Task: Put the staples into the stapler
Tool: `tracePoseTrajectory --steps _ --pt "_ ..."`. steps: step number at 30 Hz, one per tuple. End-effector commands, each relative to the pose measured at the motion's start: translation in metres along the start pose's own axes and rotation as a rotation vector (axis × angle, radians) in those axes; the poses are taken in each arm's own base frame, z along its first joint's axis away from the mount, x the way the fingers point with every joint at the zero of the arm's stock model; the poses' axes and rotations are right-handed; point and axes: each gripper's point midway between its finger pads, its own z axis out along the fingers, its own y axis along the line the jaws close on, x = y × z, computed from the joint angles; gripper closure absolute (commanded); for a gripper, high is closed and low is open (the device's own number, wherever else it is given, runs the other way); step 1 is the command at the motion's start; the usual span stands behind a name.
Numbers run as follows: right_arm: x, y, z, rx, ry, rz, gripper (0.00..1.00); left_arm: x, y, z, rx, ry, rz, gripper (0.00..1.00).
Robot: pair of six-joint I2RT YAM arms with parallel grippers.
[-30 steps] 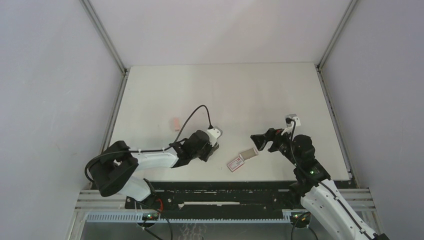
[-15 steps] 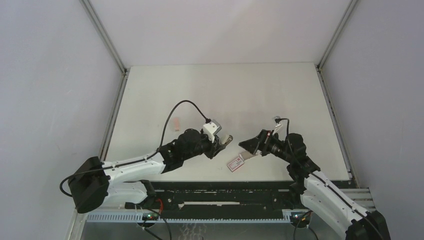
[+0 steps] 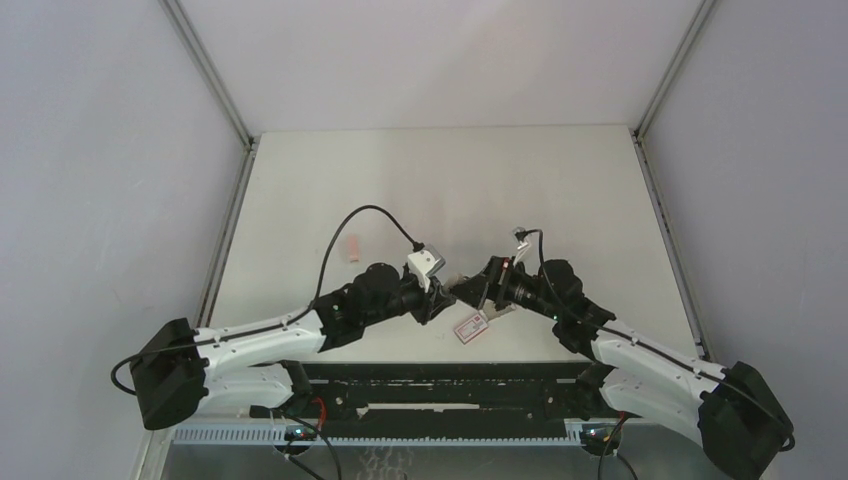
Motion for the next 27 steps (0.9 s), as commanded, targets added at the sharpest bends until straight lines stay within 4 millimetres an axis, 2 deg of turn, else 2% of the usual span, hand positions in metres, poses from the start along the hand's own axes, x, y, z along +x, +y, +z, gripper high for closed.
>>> tracePoseTrajectory --steps 1,7,11,15,16,17,18,19,20,21,27 --pt "-0.034 0.019 0.006 -0.003 -0.132 -0.001 0.07 -0.021 -0.01 -0.006 0.025 -0.077 0.001 1.0" --pt "-0.039 0.009 0.011 0.06 -0.156 0.045 0.16 -0.02 -0.011 -0.004 0.023 -0.076 0.004 1.0" --pt "-0.036 0.014 0.016 0.06 -0.133 0.035 0.22 -0.018 -0.009 -0.002 0.007 -0.07 0.002 1.0" --pt "-0.031 0.018 0.018 0.06 -0.117 0.016 0.22 -0.019 -0.004 -0.001 -0.02 -0.068 -0.002 1.0" --pt "-0.031 0.019 0.018 0.058 -0.117 0.012 0.26 -0.019 -0.005 -0.001 -0.021 -0.068 -0.002 1.0" --pt "-0.031 0.019 0.018 0.062 -0.118 0.012 0.34 -0.018 -0.004 -0.001 -0.022 -0.066 -0.002 1.0" --pt "-0.031 0.019 0.018 0.062 -0.12 0.01 0.48 -0.018 -0.004 -0.001 -0.022 -0.067 -0.002 1.0" --pt "-0.032 0.019 0.019 0.06 -0.122 0.005 0.76 -0.018 -0.005 -0.001 -0.021 -0.067 -0.001 1.0" --pt "-0.032 0.018 0.019 0.063 -0.123 0.004 0.96 -0.018 -0.004 -0.001 -0.022 -0.067 -0.001 1.0" --pt "-0.032 0.017 0.019 0.071 -0.124 0.01 1.0 -0.019 -0.005 -0.001 -0.021 -0.068 -0.001 1.0" --pt "-0.033 0.016 0.018 0.08 -0.135 -0.008 1.0 -0.017 -0.003 -0.002 -0.031 -0.066 -0.003 1.0"
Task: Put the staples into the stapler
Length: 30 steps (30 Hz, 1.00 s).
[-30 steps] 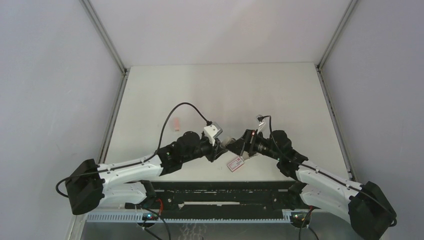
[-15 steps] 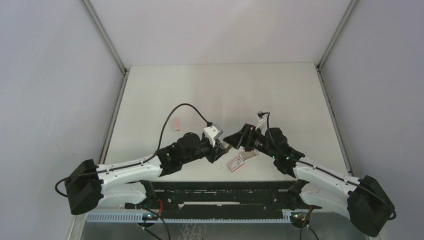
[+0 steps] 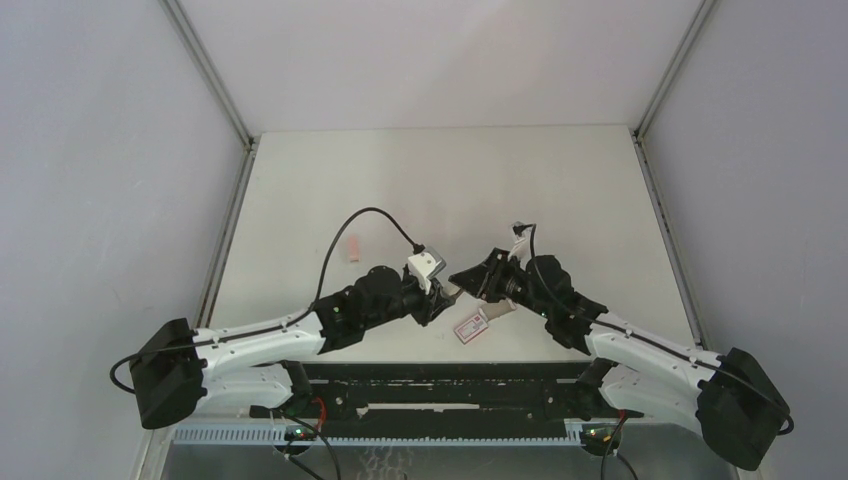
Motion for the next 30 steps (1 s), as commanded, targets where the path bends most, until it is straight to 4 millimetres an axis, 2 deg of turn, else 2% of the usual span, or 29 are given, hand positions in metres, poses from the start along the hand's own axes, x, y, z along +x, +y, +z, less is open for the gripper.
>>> tracePoseTrajectory --steps 1,2,3,4,5,6,8,10,12,16,20,23,30 --pt "-0.017 0.021 0.0 -0.05 -0.053 -0.052 1.0 -0.018 -0.001 -0.001 -0.008 -0.062 -0.012 1.0" --pt "-0.018 0.021 -0.001 -0.051 -0.055 -0.068 0.94 -0.017 -0.001 -0.001 -0.014 -0.061 -0.013 1.0" --pt "-0.02 0.022 -0.003 -0.049 -0.061 -0.088 0.73 -0.017 0.001 -0.002 -0.025 -0.061 -0.015 1.0" --pt "-0.023 0.021 -0.004 -0.04 -0.066 -0.11 0.48 -0.017 0.004 -0.003 -0.038 -0.062 -0.02 1.0" --pt "-0.025 0.021 -0.006 -0.031 -0.075 -0.135 0.31 -0.017 0.007 -0.004 -0.059 -0.062 -0.024 1.0" --pt "-0.029 0.02 -0.009 -0.018 -0.086 -0.158 0.2 -0.016 0.011 -0.005 -0.083 -0.062 -0.028 1.0" --pt "-0.038 0.015 -0.015 0.017 -0.11 -0.21 0.09 -0.015 0.022 -0.008 -0.142 -0.061 -0.039 1.0" --pt "-0.048 0.009 -0.022 0.059 -0.136 -0.243 0.05 -0.013 0.032 -0.011 -0.202 -0.057 -0.052 1.0" --pt "-0.057 0.0 -0.029 0.093 -0.157 -0.26 0.05 -0.006 0.052 -0.015 -0.314 -0.035 -0.071 1.0" --pt "-0.078 -0.024 -0.041 0.175 -0.202 -0.277 0.05 0.01 0.11 -0.026 -0.565 0.033 -0.179 1.0" --pt "-0.086 -0.053 -0.046 0.257 -0.188 -0.271 0.06 0.033 0.165 -0.04 -0.778 0.093 -0.302 1.0" --pt "-0.086 -0.07 -0.048 0.309 -0.164 -0.29 0.06 0.041 0.181 -0.04 -0.81 0.112 -0.337 1.0" --pt "-0.09 -0.097 -0.05 0.404 -0.144 -0.363 0.06 0.053 0.198 -0.022 -0.797 0.189 -0.341 0.98"
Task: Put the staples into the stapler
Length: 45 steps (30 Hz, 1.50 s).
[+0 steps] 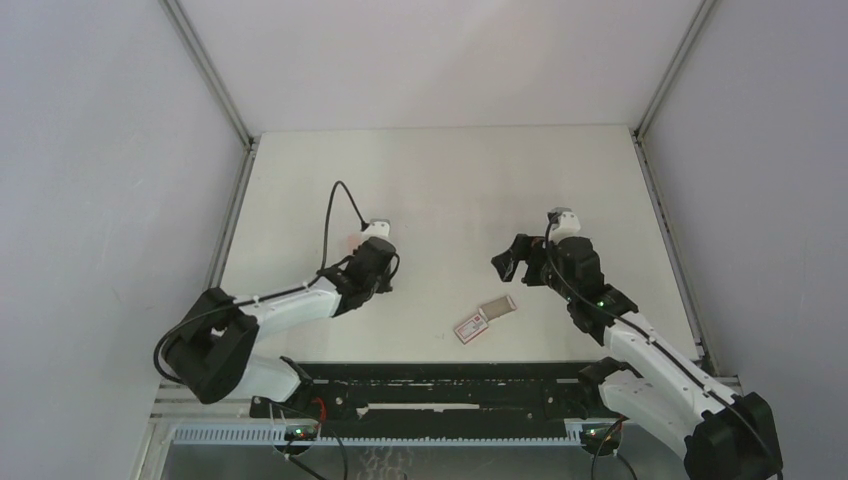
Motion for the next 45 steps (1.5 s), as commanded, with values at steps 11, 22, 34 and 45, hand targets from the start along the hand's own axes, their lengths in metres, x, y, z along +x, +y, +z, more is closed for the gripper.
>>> tracePoseTrajectory --steps 11,22,34,45 --pt "-0.008 -0.011 0.011 0.023 0.01 -0.088 0.07 -0.031 -0.028 0.033 0.134 0.015 -0.082 0.71" --pt "-0.009 -0.011 0.011 0.018 0.009 -0.099 0.07 -0.044 -0.032 0.023 0.198 -0.016 -0.088 0.3" --pt "-0.022 -0.004 0.011 -0.055 -0.027 -0.106 0.06 -0.106 -0.02 -0.009 0.253 -0.165 -0.14 0.14" --pt "-0.097 -0.087 -0.013 0.192 -0.283 -0.049 0.07 -0.153 0.149 -0.059 0.007 -0.526 -0.497 0.07"
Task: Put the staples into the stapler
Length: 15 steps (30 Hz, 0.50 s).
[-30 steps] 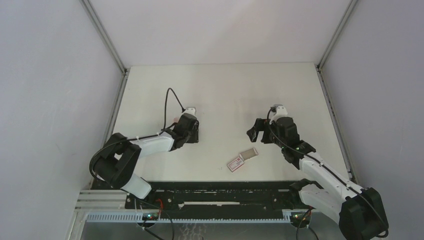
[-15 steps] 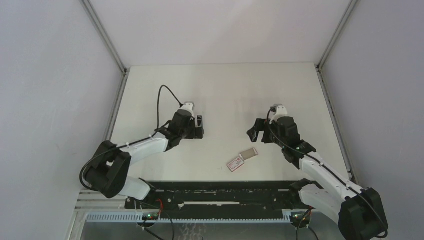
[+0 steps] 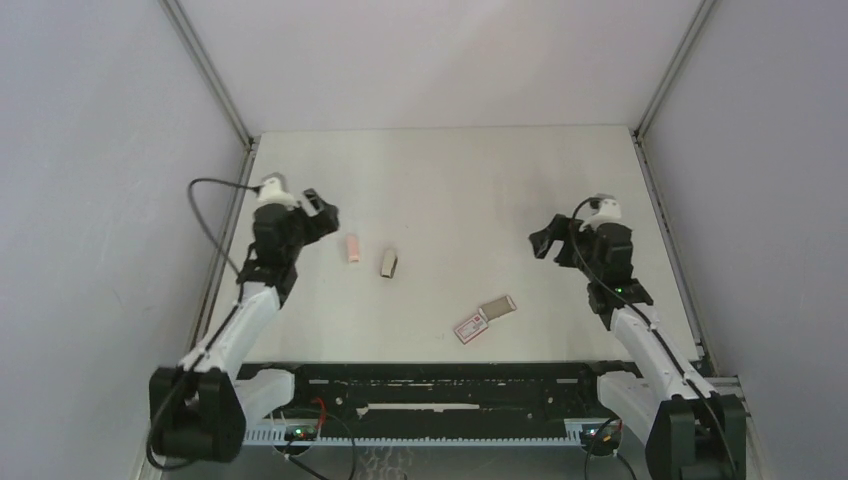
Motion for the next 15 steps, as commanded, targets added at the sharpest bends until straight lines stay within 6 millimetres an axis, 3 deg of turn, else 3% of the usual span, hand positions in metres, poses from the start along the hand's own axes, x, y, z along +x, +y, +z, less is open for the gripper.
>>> tracePoseTrajectory --steps 1,4,5,6,8,10,15 --pt "-0.064 -0.034 -0.019 0.15 -0.239 -0.066 0.07 -0.044 0.064 -0.039 -0.124 -0.252 -0.122 0.04" --pt "-0.066 -0.069 -0.03 0.31 -0.342 -0.091 0.07 -0.044 0.135 -0.076 -0.422 -0.41 -0.144 0.0" --pt "-0.063 -0.077 -0.03 0.335 -0.371 -0.11 0.06 -0.032 0.161 -0.088 -0.545 -0.445 -0.14 0.0" --pt "-0.062 -0.083 -0.029 0.348 -0.412 -0.126 0.06 -0.026 0.171 -0.094 -0.594 -0.47 -0.13 0.0" --pt "-0.051 -0.098 -0.026 0.385 -0.46 -0.157 0.05 -0.012 0.182 -0.094 -0.623 -0.479 -0.109 0.0" --pt "-0.032 -0.116 -0.019 0.437 -0.443 -0.174 0.05 -0.012 0.181 -0.087 -0.616 -0.459 -0.087 0.0" --pt "-0.046 -0.126 -0.009 0.493 -0.45 -0.204 0.07 -0.011 0.182 -0.066 -0.596 -0.408 -0.019 0.0"
